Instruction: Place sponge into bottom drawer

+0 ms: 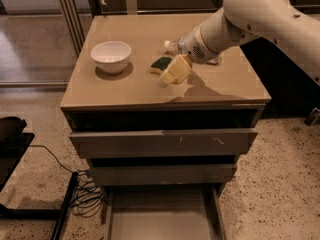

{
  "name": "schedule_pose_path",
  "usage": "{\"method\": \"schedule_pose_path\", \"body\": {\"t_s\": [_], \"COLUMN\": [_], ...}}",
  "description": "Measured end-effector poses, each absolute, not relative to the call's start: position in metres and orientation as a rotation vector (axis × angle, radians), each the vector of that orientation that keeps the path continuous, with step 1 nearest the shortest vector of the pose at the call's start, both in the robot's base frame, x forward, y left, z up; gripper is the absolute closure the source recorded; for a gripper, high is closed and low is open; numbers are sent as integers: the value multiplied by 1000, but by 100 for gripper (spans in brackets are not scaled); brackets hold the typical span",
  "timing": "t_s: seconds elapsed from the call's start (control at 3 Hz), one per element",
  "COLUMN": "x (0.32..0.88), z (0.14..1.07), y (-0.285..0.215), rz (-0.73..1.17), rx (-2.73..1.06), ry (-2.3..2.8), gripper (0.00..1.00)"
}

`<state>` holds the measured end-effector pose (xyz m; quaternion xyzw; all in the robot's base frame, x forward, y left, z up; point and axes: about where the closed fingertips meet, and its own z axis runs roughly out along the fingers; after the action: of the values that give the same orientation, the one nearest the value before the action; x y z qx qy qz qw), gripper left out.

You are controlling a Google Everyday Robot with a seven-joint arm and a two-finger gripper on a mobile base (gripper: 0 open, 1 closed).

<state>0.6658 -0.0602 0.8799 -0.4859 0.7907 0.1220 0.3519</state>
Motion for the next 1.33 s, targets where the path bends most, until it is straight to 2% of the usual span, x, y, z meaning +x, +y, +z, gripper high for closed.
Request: {"method": "schedule_pose_path", "body": {"t_s": [0.33,1.0,1.33], "x": [688,674,674], "z": [875,834,833], "y": [-54,-33,-32], "rz": [341,528,530], "rx": [-1203,-1142,-1142], "ry": [2049,2088,2088], "gripper": [0,0,0]}}
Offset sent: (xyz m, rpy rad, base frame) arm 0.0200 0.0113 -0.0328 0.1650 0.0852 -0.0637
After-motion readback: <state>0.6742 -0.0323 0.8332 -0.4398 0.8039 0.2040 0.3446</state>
